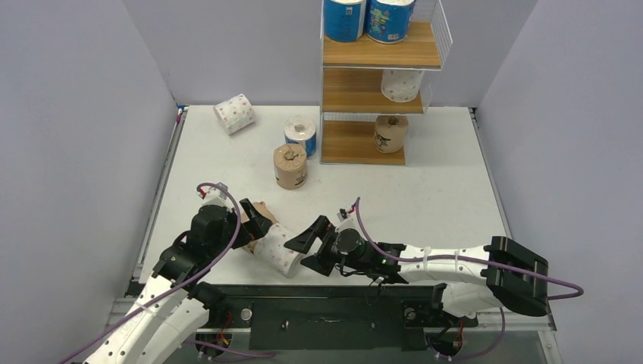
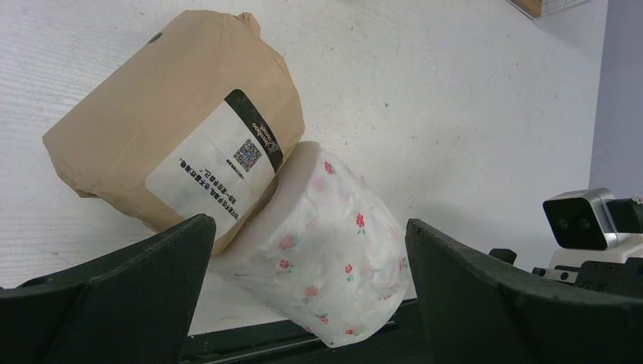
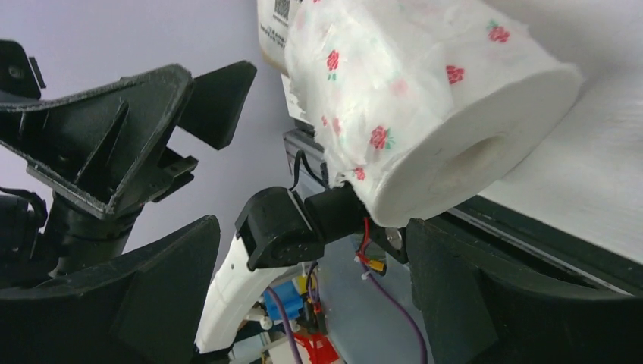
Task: Place and organize the paper towels onto the shelf
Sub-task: Adjust the paper towel at the center of the board.
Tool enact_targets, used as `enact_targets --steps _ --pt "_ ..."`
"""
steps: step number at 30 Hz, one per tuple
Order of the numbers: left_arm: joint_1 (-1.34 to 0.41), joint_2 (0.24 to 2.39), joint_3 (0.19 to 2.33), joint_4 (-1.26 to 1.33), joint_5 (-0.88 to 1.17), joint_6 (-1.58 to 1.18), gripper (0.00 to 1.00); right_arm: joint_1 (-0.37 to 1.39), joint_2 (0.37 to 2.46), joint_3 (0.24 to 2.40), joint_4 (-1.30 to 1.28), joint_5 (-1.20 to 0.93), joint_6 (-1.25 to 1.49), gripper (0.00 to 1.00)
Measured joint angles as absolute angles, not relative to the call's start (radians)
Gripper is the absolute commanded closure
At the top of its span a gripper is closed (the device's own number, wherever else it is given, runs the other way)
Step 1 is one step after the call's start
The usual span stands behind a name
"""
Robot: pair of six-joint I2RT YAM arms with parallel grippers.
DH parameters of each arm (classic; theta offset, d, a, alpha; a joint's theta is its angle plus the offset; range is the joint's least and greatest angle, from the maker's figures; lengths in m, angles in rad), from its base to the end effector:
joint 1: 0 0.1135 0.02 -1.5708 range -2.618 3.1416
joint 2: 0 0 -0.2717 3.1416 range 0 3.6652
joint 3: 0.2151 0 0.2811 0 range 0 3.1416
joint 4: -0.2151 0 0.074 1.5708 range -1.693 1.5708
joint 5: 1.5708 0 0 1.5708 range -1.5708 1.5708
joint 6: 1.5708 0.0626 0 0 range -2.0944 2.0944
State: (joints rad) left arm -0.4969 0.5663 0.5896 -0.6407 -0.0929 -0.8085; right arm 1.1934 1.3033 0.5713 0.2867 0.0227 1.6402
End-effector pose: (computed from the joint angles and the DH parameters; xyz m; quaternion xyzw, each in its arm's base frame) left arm 0.1566 -0.0783 0.2467 -0.1588 0.8735 -0.2456 0.3892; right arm 0.1177 0.2931 0.1778 0.1933 0.8234 0.5257 0.0913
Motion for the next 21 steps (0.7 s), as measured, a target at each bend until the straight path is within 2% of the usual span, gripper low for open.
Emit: enact_targets --steps 21 --pt "-0.497 0.527 0.588 -0.648 -0.111 -0.812 0.04 1.213 1.433 0.599 0.297 0.067 1.723 0.14"
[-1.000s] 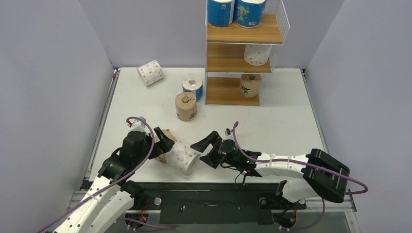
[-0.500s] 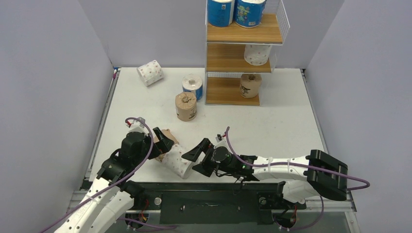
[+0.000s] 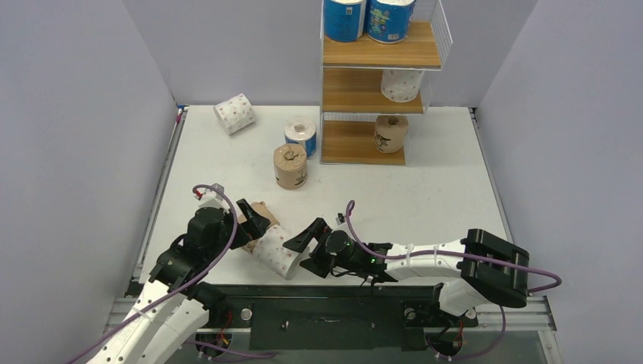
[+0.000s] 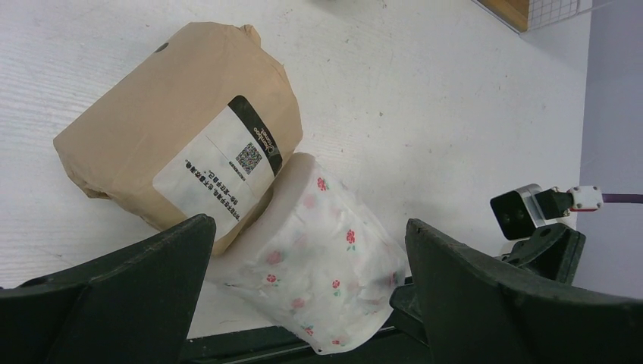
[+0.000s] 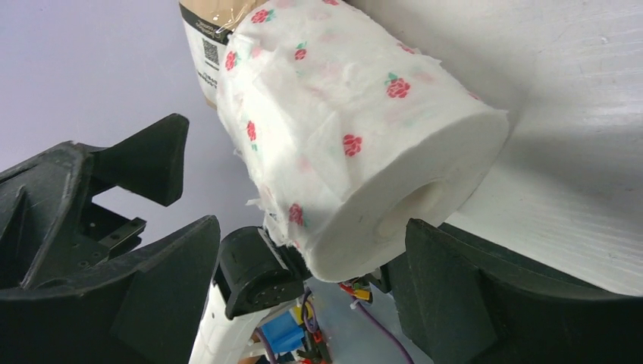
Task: Place and organize the paper towels onto the shelf
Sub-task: Adjust the paper towel at the center of the board.
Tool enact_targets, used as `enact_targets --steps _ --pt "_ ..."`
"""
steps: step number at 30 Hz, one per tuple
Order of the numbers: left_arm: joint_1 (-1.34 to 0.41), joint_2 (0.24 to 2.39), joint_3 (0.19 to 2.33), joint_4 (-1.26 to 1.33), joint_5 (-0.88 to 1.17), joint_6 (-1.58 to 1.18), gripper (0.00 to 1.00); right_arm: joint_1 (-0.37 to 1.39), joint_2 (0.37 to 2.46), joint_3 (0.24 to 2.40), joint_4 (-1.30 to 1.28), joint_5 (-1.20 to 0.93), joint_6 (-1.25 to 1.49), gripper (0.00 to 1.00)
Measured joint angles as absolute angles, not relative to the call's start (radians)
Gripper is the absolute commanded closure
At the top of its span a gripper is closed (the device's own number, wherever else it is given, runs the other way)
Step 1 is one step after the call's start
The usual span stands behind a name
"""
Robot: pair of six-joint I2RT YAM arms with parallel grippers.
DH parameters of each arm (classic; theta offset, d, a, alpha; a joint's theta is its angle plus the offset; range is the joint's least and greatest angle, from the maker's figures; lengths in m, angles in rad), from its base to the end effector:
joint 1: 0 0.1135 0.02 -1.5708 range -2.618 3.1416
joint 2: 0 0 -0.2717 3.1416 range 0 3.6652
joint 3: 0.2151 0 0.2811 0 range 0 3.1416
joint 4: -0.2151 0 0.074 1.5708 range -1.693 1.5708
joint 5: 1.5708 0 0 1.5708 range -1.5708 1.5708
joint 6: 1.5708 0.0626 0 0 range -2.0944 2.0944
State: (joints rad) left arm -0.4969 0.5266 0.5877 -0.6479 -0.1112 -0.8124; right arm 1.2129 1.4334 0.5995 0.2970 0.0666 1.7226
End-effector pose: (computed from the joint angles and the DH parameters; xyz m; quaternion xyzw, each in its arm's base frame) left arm 0.1519 -0.0744 0.2513 -0.1642 0.8650 -0.2483 0.4040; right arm 0.1192 0.3067 0.1498 0.2350 0.8366 0.4884 0.0796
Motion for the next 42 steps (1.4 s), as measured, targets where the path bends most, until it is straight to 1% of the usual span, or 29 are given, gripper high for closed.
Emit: enact_targets --steps 3,5,7,12,15,18,21,23,25,28,30,32,34,37,42 --pt "-0.497 0.519 0.588 -0.648 -0.116 -0.818 0.04 1.213 1.451 0.600 0.306 0.068 1.731 0.17" --pt "-0.497 0.518 0.588 -0.648 -0.119 -0.823 0.03 1.213 1.464 0.600 0.323 0.073 1.738 0.21" --pt "-0.497 0.518 0.588 -0.648 -0.120 -0.827 0.03 1.213 1.476 0.600 0.345 0.075 1.741 0.27" --pt "-0.497 0.517 0.588 -0.648 -0.120 -0.831 0.03 1.213 1.511 0.612 0.392 0.075 1.739 0.37" --pt "-0.497 0.514 0.588 -0.649 -0.121 -0.832 0.04 1.213 1.526 0.613 0.410 0.074 1.739 0.46" --pt "-0.497 0.511 0.588 -0.648 -0.123 -0.835 0.04 1.213 1.532 0.613 0.421 0.075 1.739 0.47" --pt "-0.497 0.511 0.588 -0.648 -0.123 -0.837 0.04 1.213 1.533 0.613 0.435 0.074 1.738 0.41" --pt "-0.497 0.513 0.587 -0.647 -0.123 -0.839 0.04 1.213 1.538 0.613 0.448 0.071 1.737 0.39" --pt "-0.497 0.515 0.585 -0.645 -0.122 -0.844 0.04 1.212 1.552 0.614 0.460 0.065 1.737 0.40" --pt "-0.497 0.521 0.582 -0.642 -0.122 -0.849 0.03 1.211 1.571 0.617 0.466 0.058 1.738 0.49" --pt "-0.497 0.525 0.582 -0.641 -0.121 -0.852 0.03 1.211 1.577 0.618 0.471 0.052 1.737 0.60" --pt "-0.497 0.526 0.582 -0.639 -0.118 -0.854 0.03 1.211 1.579 0.618 0.471 0.051 1.736 0.64" --pt "-0.497 0.526 0.582 -0.639 -0.117 -0.854 0.04 1.211 1.578 0.617 0.472 0.053 1.736 0.72" --pt "-0.497 0.526 0.582 -0.639 -0.114 -0.854 0.03 1.211 1.553 0.606 0.461 0.065 1.724 0.76" --pt "-0.497 0.526 0.582 -0.637 -0.111 -0.855 0.03 1.204 1.380 0.586 0.297 0.105 1.655 0.79"
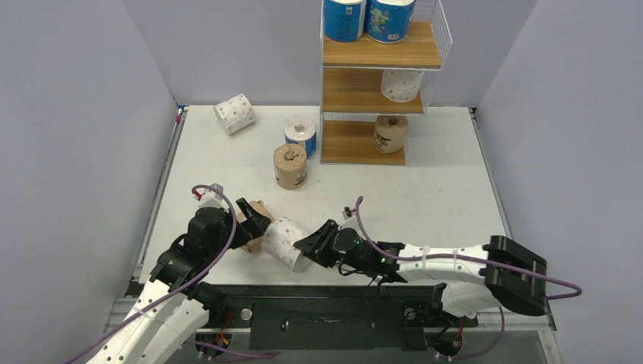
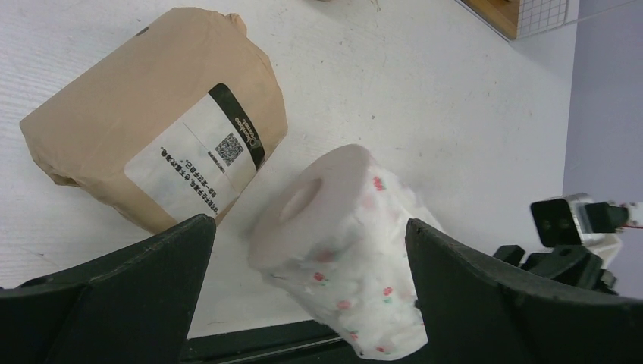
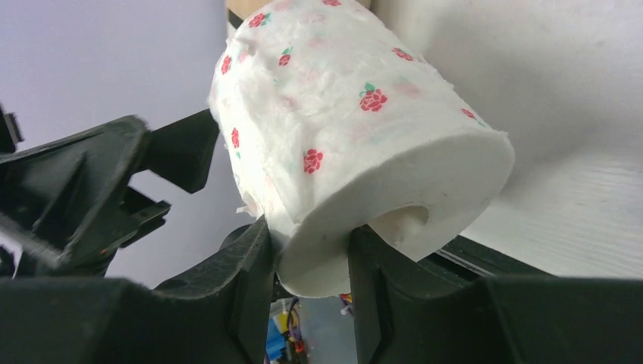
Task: Place and organize the paper towels onto the shelf
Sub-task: Adjust the paper towel at the center of the board.
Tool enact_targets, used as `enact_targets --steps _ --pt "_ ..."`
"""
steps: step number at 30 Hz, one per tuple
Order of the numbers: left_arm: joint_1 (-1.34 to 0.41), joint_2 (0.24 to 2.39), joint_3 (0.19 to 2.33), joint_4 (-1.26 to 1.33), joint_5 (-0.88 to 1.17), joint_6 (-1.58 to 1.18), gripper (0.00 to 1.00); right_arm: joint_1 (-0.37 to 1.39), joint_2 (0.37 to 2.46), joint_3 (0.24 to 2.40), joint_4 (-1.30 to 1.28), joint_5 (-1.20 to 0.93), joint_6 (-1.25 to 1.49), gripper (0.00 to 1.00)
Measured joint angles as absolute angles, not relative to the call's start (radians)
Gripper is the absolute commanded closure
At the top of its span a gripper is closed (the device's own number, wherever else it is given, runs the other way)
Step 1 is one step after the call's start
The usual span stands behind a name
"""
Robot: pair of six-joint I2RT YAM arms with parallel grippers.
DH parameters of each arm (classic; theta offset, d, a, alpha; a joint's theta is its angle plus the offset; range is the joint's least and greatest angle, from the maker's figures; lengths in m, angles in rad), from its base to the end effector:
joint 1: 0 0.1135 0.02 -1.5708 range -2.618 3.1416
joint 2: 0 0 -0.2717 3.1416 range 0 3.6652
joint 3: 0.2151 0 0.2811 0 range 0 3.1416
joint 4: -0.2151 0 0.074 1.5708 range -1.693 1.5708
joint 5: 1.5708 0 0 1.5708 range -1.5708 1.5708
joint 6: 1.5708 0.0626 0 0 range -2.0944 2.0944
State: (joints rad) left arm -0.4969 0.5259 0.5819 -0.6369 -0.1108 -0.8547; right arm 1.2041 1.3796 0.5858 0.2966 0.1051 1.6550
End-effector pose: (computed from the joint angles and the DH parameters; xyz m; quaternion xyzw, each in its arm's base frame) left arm 0.1525 -0.0748 0.2504 -0.1822 0.8599 -0.2586 0.4005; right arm 0.1221 0.2996 0.1615 0.2180 0.8304 0.4992 0.1166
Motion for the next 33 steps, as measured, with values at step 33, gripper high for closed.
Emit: enact_targets --steps 33 --pt "-0.587 0.699 0.506 -0.363 -0.027 -0.915 0.03 1.040 1.398 1.238 -1.096 0.456 0.636 0.70"
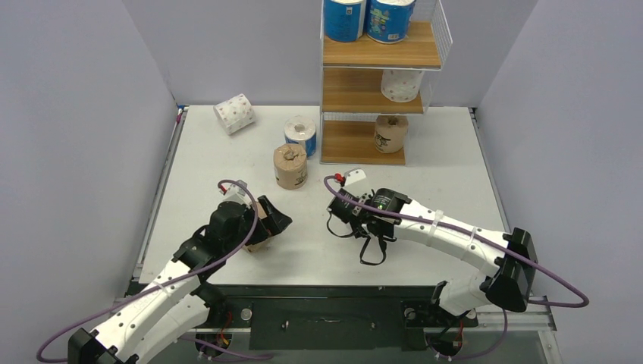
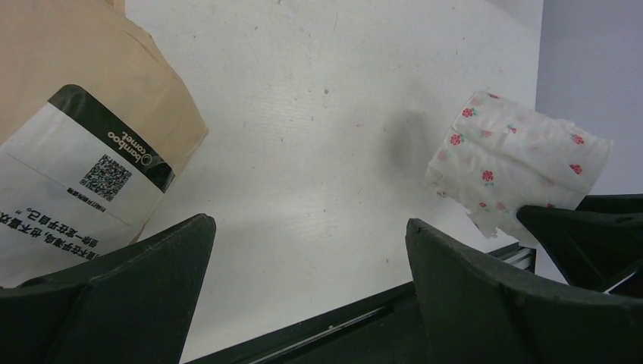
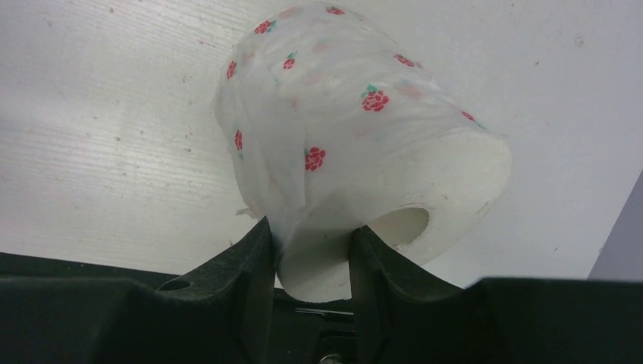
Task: Place and organize the paper towels onto the shelf
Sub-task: Adjust the paper towel at the center of the board.
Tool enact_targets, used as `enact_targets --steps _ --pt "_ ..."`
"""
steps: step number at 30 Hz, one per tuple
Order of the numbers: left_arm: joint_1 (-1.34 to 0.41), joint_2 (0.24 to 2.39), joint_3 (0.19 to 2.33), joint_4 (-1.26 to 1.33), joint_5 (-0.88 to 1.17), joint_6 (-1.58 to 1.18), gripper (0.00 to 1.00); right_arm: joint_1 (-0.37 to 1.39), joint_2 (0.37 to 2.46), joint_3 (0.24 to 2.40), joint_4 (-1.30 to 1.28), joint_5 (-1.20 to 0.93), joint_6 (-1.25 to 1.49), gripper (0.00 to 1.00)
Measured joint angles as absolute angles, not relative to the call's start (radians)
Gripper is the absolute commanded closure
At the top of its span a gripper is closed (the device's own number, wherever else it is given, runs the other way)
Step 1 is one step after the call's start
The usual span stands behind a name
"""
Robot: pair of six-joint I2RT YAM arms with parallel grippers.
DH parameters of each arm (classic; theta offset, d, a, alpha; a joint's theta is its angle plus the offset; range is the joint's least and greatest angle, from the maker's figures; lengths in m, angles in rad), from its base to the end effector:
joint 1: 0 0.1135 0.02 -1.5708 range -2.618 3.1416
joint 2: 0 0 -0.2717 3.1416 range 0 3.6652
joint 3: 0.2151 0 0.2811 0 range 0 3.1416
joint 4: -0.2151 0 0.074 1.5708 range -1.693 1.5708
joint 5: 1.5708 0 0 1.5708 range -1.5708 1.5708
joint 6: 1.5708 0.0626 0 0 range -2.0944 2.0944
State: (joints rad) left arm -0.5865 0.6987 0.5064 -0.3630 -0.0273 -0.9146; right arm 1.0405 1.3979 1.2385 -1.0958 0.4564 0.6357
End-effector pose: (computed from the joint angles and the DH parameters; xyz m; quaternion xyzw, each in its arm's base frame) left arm 0.1751 -0.1143 0.2227 -0.1492 0.8609 -0.3229 0.3637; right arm 0.1727 0.2400 0.2730 -0.1585 0.9495 -0.0356 0.2685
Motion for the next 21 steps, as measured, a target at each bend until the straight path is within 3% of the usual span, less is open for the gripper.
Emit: enact_targets --steps 12,17,21 --pt "-0.647 0.750 0.500 -0.289 -0.030 -0.937 0.03 1.055 1.460 1.201 -1.073 0.410 0.587 0.60" --pt "-0.656 0.751 0.499 -0.286 -0.039 -0.939 0.03 1.055 1.462 1.198 -1.058 0.395 0.589 0.35" --pt "-0.660 0.751 0.499 -0.285 -0.041 -0.939 0.03 1.055 1.450 1.200 -1.058 0.387 0.595 0.28"
